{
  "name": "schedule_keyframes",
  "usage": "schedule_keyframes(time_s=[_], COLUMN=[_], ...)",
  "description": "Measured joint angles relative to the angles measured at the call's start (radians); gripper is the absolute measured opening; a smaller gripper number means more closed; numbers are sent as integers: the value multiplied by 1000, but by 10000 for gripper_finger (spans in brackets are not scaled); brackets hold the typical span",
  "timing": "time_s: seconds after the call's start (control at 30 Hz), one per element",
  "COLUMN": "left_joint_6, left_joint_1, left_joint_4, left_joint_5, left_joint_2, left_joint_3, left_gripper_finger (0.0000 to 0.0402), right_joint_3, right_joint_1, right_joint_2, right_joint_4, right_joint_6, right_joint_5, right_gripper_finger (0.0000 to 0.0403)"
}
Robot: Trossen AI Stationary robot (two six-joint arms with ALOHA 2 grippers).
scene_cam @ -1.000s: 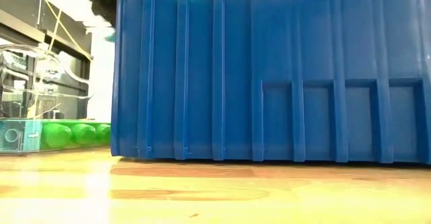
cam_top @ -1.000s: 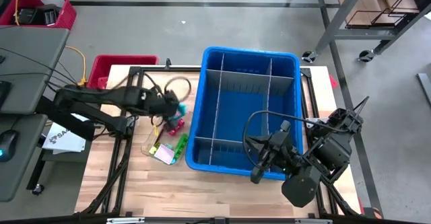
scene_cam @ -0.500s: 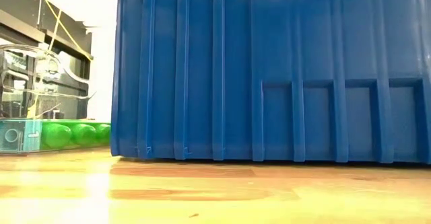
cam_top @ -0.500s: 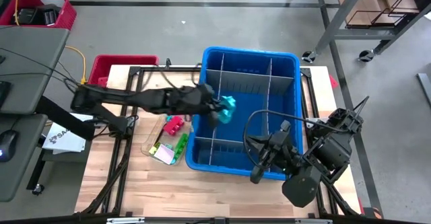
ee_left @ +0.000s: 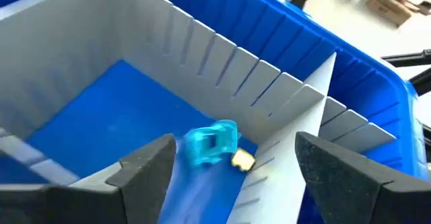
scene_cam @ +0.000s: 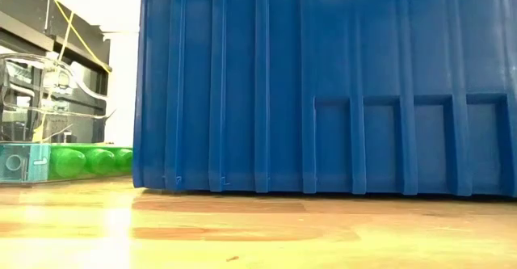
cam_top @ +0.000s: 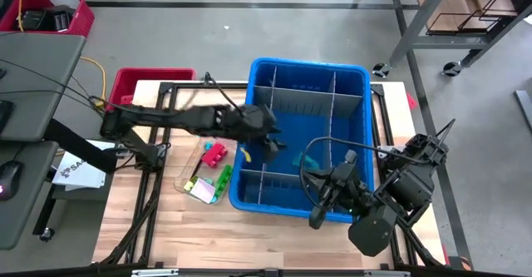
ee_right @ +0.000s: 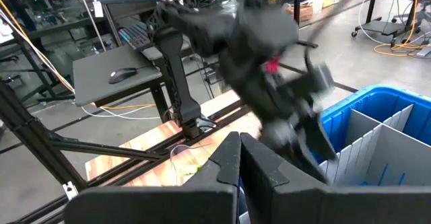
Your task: Sort blocks
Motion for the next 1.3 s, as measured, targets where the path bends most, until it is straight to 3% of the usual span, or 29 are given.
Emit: schedule_keyframes(time_s=[0.17,0.3,0.43,0.6,0.9,1.07,1.3], left_joint_6=[8,9,-69,-252,-613,-712,-716], left_joint_1=[1,-49,-120,-187,-237,-237,-228], left_joint_4=[-227,-507,-637,-595,-268,-121,-106], left_joint_5=[-6,-6,-47,-4,81,105,102], left_joint_2=[-135,-216,-276,-364,-381,-337,-202], left_joint_3=[22,21,-80,-323,-712,-797,-799], left_gripper_finger=[302,300,300,300,300,300,300], right_joint_3=[0,0,0,0,0,0,0], right_joint_1=[0,0,0,0,0,-1,-1], right_joint_2=[0,0,0,0,0,0,0], right_joint_4=[-2,-9,-13,-16,-15,-15,-15], right_joint_6=[0,0,0,0,0,0,0], right_joint_5=[0,0,0,0,2,5,8], right_gripper_finger=[0,0,0,0,0,0,0])
